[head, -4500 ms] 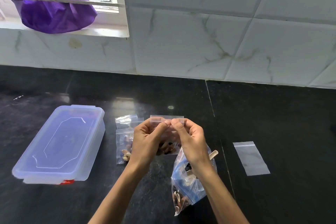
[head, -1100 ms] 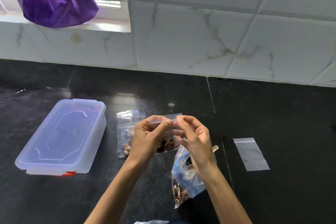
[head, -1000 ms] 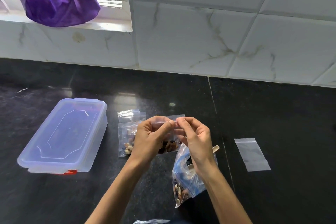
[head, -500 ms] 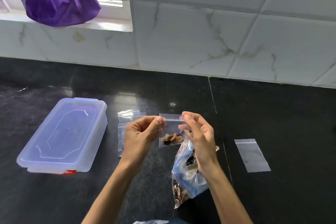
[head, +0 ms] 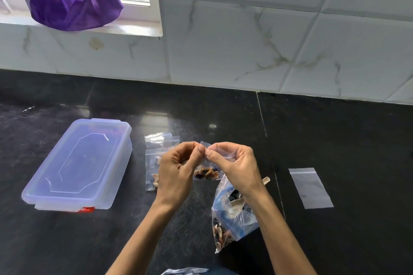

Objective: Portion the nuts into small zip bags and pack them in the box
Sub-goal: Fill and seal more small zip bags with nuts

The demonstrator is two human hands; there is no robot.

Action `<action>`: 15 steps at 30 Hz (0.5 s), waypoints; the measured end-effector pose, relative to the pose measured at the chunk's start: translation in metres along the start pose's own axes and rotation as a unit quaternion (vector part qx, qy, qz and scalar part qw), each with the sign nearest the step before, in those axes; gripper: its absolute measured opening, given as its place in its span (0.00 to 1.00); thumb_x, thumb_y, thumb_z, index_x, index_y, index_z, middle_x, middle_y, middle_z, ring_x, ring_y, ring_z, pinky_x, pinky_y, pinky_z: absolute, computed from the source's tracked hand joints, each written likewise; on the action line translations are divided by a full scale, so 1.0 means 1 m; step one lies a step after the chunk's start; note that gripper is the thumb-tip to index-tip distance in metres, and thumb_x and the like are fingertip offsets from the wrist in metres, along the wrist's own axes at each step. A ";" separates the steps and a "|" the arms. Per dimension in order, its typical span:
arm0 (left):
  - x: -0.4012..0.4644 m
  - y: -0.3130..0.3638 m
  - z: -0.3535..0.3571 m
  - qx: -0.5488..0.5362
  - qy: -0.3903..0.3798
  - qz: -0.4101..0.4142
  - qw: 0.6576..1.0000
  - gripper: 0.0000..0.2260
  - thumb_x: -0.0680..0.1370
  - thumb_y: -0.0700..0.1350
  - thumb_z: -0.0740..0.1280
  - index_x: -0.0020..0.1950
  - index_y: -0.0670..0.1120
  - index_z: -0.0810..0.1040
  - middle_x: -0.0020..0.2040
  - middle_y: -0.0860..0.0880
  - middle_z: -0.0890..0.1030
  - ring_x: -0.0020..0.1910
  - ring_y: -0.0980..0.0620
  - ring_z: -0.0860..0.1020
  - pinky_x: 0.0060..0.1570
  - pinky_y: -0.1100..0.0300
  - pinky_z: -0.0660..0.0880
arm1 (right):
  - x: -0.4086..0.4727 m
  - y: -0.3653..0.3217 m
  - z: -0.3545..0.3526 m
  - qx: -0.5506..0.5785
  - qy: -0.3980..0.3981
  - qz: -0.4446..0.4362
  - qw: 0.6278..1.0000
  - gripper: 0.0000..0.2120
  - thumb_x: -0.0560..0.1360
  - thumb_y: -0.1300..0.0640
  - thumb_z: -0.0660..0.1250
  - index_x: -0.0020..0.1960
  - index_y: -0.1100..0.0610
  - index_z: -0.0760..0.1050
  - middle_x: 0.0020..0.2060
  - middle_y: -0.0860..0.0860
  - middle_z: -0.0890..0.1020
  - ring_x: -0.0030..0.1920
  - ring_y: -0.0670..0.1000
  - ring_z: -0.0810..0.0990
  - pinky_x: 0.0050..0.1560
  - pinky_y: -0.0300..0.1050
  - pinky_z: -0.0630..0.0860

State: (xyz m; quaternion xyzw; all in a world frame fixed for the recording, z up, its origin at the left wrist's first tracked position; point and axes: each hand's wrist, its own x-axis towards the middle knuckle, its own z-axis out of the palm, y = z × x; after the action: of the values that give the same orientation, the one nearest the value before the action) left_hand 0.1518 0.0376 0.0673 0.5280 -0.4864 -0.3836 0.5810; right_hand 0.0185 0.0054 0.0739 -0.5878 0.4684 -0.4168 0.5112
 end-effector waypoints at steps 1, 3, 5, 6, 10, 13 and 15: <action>0.000 0.001 0.000 0.000 0.005 0.002 1.000 0.08 0.73 0.49 0.66 0.45 0.47 0.81 0.41 0.51 0.84 0.40 0.54 0.82 0.41 0.64 0.79 | 0.000 0.001 -0.001 0.006 -0.002 0.000 1.000 0.06 0.69 0.51 0.74 0.42 0.53 0.84 0.41 0.49 0.86 0.47 0.47 0.84 0.52 0.47 0.80; 0.002 0.002 -0.001 -0.013 0.021 0.002 1.000 0.08 0.73 0.48 0.66 0.44 0.46 0.81 0.39 0.52 0.84 0.38 0.56 0.82 0.40 0.65 0.79 | -0.001 0.002 -0.004 0.020 -0.004 0.010 1.000 0.10 0.68 0.49 0.73 0.45 0.54 0.84 0.42 0.49 0.86 0.47 0.47 0.84 0.49 0.44 0.80; 0.003 0.002 -0.002 -0.031 0.030 -0.004 0.999 0.08 0.73 0.47 0.66 0.44 0.44 0.81 0.38 0.52 0.84 0.38 0.56 0.82 0.40 0.65 0.79 | -0.002 0.004 -0.006 0.032 0.006 0.013 0.999 0.06 0.71 0.54 0.72 0.45 0.55 0.83 0.39 0.49 0.86 0.43 0.47 0.85 0.43 0.38 0.79; 0.003 0.001 -0.001 -0.033 0.030 -0.008 0.999 0.08 0.73 0.47 0.66 0.44 0.43 0.81 0.38 0.52 0.84 0.38 0.55 0.82 0.41 0.65 0.79 | -0.003 0.003 -0.006 0.036 0.014 0.013 0.999 0.03 0.72 0.57 0.72 0.44 0.55 0.83 0.37 0.49 0.86 0.42 0.47 0.85 0.41 0.37 0.79; 0.001 0.001 0.002 -0.075 0.019 -0.058 0.995 0.11 0.73 0.50 0.64 0.44 0.43 0.78 0.39 0.50 0.84 0.41 0.53 0.83 0.43 0.62 0.80 | -0.002 0.003 -0.002 0.061 0.042 0.009 0.997 0.04 0.73 0.61 0.71 0.40 0.55 0.83 0.34 0.50 0.85 0.39 0.47 0.85 0.39 0.36 0.78; 0.001 0.002 0.001 -0.087 -0.016 -0.083 0.993 0.13 0.72 0.53 0.64 0.46 0.44 0.78 0.41 0.48 0.84 0.43 0.52 0.83 0.44 0.61 0.80 | -0.002 0.003 -0.001 0.072 0.045 0.012 0.996 0.04 0.73 0.60 0.71 0.41 0.56 0.83 0.37 0.53 0.86 0.42 0.52 0.85 0.44 0.45 0.81; 0.001 0.001 0.000 -0.060 -0.033 -0.067 0.995 0.12 0.71 0.51 0.66 0.46 0.44 0.79 0.41 0.49 0.84 0.43 0.51 0.83 0.45 0.61 0.80 | -0.003 0.003 -0.002 0.071 0.028 0.016 0.997 0.04 0.72 0.58 0.72 0.45 0.57 0.84 0.40 0.54 0.86 0.44 0.54 0.85 0.47 0.49 0.81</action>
State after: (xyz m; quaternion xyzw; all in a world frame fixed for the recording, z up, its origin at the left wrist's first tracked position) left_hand 0.1519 0.0365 0.0683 0.5110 -0.4451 -0.4676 0.5676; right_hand 0.0155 0.0082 0.0711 -0.5311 0.4608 -0.4569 0.5448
